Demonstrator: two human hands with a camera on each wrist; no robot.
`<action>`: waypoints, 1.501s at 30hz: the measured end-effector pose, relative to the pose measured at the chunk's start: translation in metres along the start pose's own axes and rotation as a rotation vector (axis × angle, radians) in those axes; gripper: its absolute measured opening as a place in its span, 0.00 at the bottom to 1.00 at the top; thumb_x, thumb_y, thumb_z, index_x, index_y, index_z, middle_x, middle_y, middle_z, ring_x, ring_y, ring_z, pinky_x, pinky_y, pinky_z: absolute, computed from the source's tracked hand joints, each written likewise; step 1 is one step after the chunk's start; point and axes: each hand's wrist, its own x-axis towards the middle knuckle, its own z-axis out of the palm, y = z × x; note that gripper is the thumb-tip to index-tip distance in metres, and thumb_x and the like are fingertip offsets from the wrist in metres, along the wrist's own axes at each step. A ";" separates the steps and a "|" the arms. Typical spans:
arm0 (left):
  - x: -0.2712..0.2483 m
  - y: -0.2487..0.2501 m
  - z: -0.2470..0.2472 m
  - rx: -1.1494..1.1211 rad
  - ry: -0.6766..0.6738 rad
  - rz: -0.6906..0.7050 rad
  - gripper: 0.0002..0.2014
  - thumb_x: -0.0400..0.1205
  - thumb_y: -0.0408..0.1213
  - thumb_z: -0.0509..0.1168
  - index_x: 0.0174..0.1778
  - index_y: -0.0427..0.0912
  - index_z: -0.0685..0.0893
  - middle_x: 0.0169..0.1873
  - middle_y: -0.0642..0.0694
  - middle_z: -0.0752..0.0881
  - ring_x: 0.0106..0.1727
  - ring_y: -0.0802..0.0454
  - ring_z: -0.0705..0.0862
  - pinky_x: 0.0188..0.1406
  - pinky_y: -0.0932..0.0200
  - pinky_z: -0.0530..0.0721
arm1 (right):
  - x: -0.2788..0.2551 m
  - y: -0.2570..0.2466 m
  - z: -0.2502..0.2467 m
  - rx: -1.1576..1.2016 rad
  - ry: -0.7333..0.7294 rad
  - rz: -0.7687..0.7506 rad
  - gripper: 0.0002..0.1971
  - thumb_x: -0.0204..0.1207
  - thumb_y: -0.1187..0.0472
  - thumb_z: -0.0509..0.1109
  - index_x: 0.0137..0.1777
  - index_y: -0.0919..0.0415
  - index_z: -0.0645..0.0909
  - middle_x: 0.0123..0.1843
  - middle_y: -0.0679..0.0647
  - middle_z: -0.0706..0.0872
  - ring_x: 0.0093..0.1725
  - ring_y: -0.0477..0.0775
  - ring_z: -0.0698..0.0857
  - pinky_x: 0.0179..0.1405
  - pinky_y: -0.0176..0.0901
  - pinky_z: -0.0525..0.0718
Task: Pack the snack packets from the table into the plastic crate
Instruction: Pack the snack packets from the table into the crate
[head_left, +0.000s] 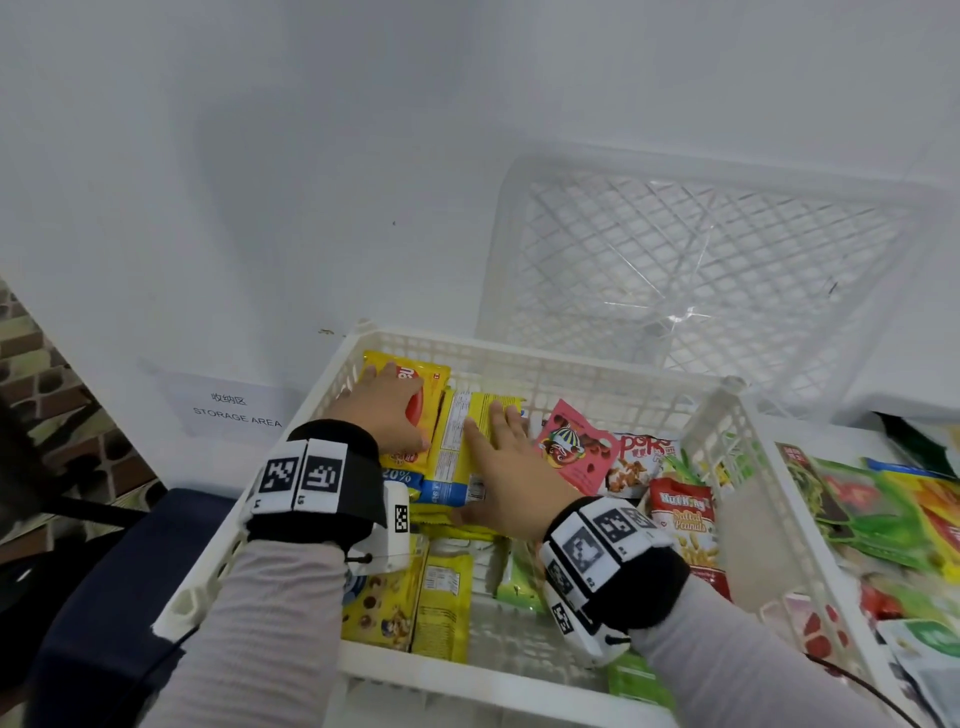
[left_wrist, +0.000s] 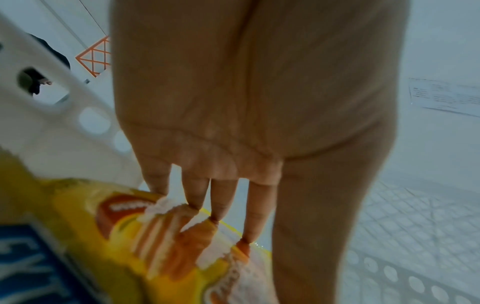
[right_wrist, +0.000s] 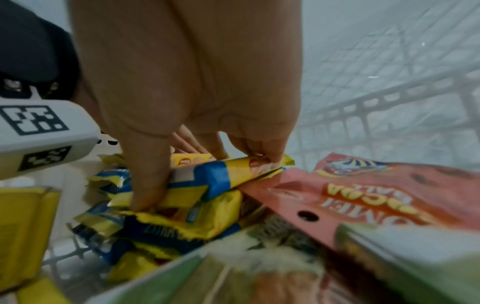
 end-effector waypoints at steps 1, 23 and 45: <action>-0.001 0.000 0.000 0.022 -0.029 -0.005 0.46 0.74 0.48 0.73 0.83 0.48 0.52 0.83 0.42 0.43 0.83 0.40 0.40 0.80 0.37 0.52 | 0.002 -0.002 0.000 -0.007 0.002 0.009 0.51 0.73 0.45 0.72 0.84 0.57 0.38 0.82 0.64 0.31 0.82 0.63 0.33 0.79 0.61 0.47; -0.011 0.023 -0.012 -0.160 0.031 0.078 0.44 0.76 0.48 0.71 0.83 0.43 0.54 0.83 0.37 0.44 0.83 0.43 0.42 0.80 0.47 0.50 | -0.020 0.035 -0.051 0.540 0.261 -0.053 0.28 0.77 0.45 0.68 0.76 0.51 0.70 0.80 0.53 0.67 0.79 0.52 0.65 0.74 0.43 0.64; -0.010 0.158 0.049 0.085 -0.037 0.227 0.20 0.79 0.32 0.63 0.66 0.36 0.71 0.66 0.32 0.67 0.66 0.33 0.70 0.63 0.46 0.76 | -0.049 0.113 -0.035 0.100 0.190 0.562 0.04 0.74 0.64 0.71 0.45 0.64 0.81 0.48 0.58 0.86 0.48 0.58 0.86 0.45 0.46 0.84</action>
